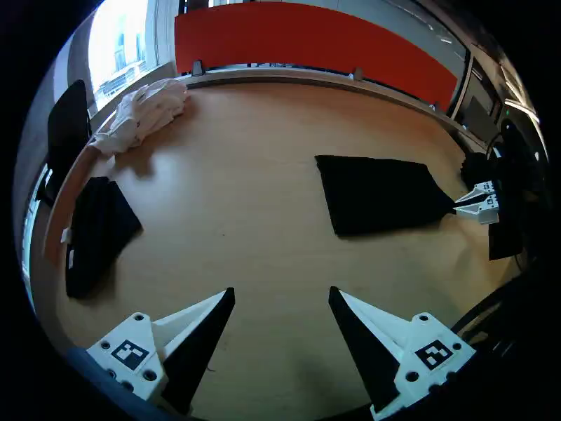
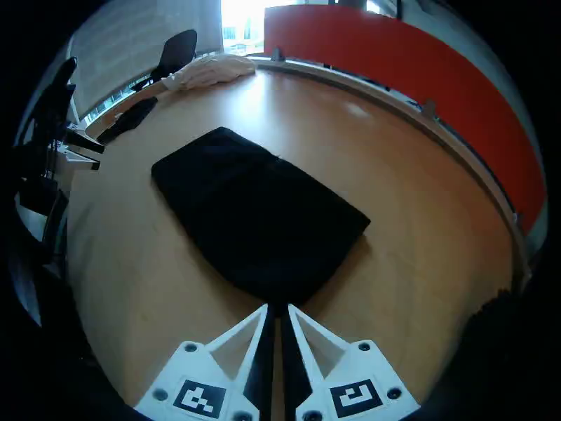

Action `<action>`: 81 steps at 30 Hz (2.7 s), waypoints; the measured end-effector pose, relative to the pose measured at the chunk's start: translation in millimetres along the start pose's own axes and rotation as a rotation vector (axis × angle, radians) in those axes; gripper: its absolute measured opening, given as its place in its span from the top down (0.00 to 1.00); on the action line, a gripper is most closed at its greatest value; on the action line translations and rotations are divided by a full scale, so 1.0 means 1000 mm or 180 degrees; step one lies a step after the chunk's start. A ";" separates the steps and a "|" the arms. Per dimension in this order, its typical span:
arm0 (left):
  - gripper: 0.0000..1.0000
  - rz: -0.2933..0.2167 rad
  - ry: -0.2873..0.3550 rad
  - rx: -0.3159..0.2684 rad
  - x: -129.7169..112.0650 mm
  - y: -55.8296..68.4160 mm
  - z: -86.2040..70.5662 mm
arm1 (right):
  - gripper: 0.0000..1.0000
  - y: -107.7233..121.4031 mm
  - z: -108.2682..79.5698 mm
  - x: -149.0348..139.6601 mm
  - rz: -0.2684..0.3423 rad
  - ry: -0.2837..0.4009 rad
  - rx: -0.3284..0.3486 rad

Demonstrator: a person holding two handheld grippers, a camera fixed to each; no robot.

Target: Fold towel

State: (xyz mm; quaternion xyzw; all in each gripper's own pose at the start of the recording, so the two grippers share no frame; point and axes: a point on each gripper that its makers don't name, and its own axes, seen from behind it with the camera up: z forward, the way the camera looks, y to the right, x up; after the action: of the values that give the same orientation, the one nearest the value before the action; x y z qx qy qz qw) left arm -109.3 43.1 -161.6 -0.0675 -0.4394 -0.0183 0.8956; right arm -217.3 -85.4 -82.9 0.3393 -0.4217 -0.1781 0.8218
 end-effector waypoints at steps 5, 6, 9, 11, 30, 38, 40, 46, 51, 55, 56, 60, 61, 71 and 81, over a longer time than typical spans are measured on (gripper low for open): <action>0.00 0.0004 0.0008 0.0011 0.003 -0.002 0.000 | 0.95 0.002 -0.006 0.015 -0.0008 0.0107 -0.0030; 0.00 0.0004 0.0009 0.0011 0.003 -0.002 0.000 | 0.95 0.002 -0.008 0.019 -0.0012 0.0132 -0.0036; 0.00 0.0004 0.0017 0.0012 0.005 -0.002 0.000 | 0.95 0.003 -0.014 0.033 -0.0028 0.0213 -0.0056; 0.00 0.0004 0.0029 0.0013 0.007 -0.003 0.000 | 0.95 0.004 -0.019 0.042 -0.0046 0.0267 -0.0068; 0.00 0.0059 0.0116 -0.0004 0.025 0.004 0.001 | 0.95 0.020 -0.073 0.115 -0.0345 0.0669 -0.0251; 0.00 0.0068 0.0146 -0.0014 0.029 0.007 0.001 | 0.95 0.025 -0.087 0.126 -0.0392 0.0741 -0.0298; 0.00 0.0065 0.0150 -0.0014 0.030 0.007 0.001 | 0.95 0.026 -0.090 0.126 -0.0407 0.0747 -0.0309; 0.00 0.0061 0.0155 -0.0016 0.030 0.008 0.000 | 0.95 0.029 -0.098 0.128 -0.0451 0.0756 -0.0334; 0.00 0.0060 0.0163 -0.0025 0.031 0.009 0.000 | 0.95 0.030 -0.099 0.127 -0.0467 0.0755 -0.0334; 0.00 0.0060 0.0176 -0.0030 0.032 0.010 -0.001 | 0.95 0.027 -0.098 0.127 -0.0479 0.0756 -0.0315; 0.00 0.0059 0.0179 -0.0031 0.032 0.010 -0.001 | 0.95 0.026 -0.098 0.128 -0.0482 0.0757 -0.0310; 0.00 0.0046 0.0190 -0.0032 0.034 0.010 -0.002 | 0.95 0.022 -0.096 0.129 -0.0511 0.0756 -0.0275; 0.00 0.0041 0.0194 -0.0030 0.034 0.010 -0.003 | 0.95 0.020 -0.095 0.129 -0.0520 0.0755 -0.0260; 0.00 -0.0010 0.0245 -0.0021 0.038 0.006 -0.008 | 0.95 -0.006 -0.078 0.139 -0.0655 0.0749 -0.0078; 0.00 -0.0057 0.0298 0.0000 0.042 0.001 -0.015 | 0.95 -0.045 -0.050 0.141 -0.0787 0.0682 0.0183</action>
State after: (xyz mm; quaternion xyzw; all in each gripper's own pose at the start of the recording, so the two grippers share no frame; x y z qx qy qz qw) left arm -71.6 43.7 -137.2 -0.0627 -0.3976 -0.0295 0.9150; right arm -95.4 -178.1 -54.7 0.4290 -0.2916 -0.2285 0.8239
